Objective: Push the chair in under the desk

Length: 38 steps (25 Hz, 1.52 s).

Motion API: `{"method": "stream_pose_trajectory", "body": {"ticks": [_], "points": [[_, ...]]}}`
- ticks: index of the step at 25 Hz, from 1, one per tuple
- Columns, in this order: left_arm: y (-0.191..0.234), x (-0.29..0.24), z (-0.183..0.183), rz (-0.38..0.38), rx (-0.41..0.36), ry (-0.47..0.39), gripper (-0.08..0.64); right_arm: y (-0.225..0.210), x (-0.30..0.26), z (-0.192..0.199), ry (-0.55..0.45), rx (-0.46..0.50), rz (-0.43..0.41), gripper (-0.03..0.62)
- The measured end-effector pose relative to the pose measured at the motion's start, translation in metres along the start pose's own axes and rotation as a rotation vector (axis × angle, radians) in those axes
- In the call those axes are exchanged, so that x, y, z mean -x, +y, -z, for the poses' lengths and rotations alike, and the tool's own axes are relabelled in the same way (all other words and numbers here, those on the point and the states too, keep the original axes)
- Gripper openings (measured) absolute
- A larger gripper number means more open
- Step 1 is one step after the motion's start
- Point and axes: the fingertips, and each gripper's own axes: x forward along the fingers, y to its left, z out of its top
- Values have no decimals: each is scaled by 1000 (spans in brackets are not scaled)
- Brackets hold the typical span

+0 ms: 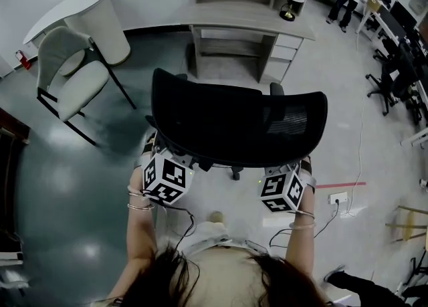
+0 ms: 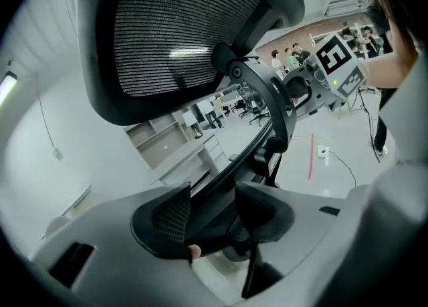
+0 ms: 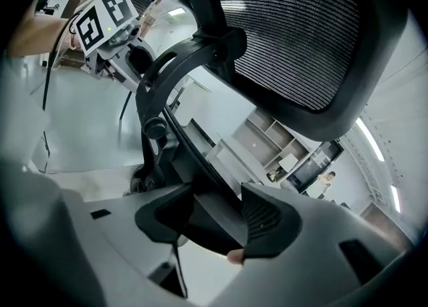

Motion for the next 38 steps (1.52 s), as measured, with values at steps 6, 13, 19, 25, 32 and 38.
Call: {"method": "stream_pose_trajectory", "body": {"ticks": [6, 13, 19, 25, 32, 38], "points": [[8, -8, 0, 1, -10, -2, 206, -3, -9, -5, 1, -5, 5, 225], [16, -17, -2, -5, -9, 1, 206, -8, -19, -8, 6, -13, 10, 225], [24, -27, -4, -7, -11, -1, 206, -13, -29, -11, 5, -15, 14, 225], [37, -41, -5, -6, -10, 4, 206, -19, -44, -16, 4, -17, 20, 225], [52, -58, -7, -7, -5, 3, 206, -27, -64, -23, 2, -18, 23, 225], [62, -71, -9, -6, -6, 2, 206, -35, -78, -27, 2, -21, 23, 225]]}}
